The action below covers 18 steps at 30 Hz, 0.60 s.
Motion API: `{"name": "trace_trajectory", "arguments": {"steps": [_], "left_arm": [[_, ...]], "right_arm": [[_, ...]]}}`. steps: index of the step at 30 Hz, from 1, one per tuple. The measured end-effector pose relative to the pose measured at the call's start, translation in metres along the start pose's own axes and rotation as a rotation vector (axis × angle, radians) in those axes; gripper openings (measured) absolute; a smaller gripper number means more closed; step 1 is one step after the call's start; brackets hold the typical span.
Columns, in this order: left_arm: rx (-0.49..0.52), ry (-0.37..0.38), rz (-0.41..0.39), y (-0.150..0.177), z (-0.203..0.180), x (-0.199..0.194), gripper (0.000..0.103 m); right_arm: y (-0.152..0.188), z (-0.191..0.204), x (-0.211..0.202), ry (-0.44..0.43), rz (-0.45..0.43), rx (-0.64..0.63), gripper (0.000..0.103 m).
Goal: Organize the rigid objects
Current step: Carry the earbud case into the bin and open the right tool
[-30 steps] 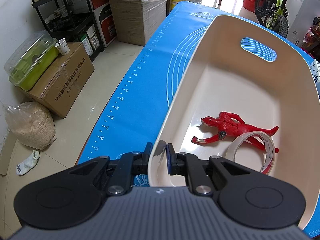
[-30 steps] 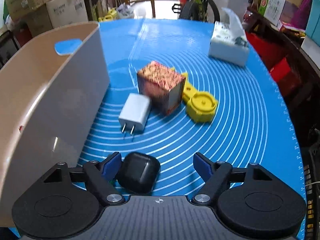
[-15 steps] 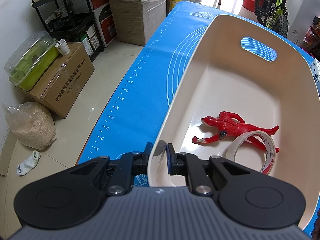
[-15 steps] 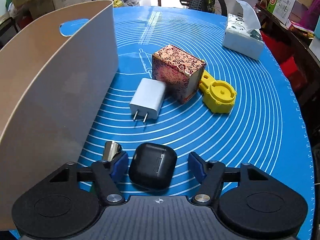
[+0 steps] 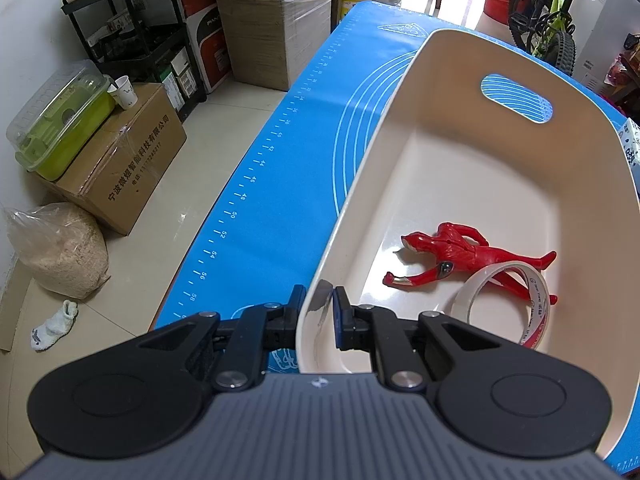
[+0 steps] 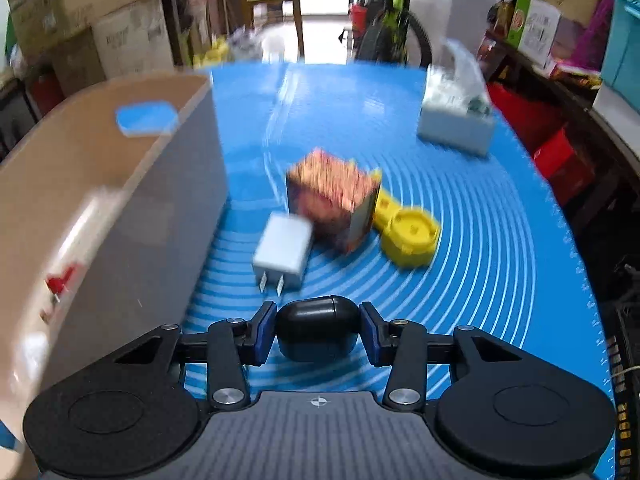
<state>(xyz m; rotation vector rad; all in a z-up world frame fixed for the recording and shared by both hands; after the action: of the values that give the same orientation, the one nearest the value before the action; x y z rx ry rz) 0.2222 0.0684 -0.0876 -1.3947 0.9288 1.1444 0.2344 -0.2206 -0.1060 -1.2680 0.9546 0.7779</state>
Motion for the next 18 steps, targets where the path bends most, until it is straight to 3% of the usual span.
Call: {"name": "trace_trajectory", "arguments": {"steps": [12,18], "left_arm": [[0.002,-0.001,0.000,0.000,0.001,0.000,0.016],[0.002,-0.002,-0.001,0.000,0.001,0.000,0.016]], "right_arm": [[-0.019,0.039,-0.075,-0.135,-0.290,-0.053,0.050],[-0.026,0.083,-0.081,-0.167,-0.319,-0.168,0.050]]}}
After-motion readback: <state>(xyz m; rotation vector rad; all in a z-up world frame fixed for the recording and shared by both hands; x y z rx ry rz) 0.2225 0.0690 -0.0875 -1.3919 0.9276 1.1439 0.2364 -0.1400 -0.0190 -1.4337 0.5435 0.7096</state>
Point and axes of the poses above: each gripper's, at about its wrist camera, not at the fingertips, and x roughly the way its jaws point, z to its left, y to its underside, the point moved 5 cm from there along x, roughly the way its jaws point, and after that the axes turned 13 degrees about z, right-handed, at the moved point
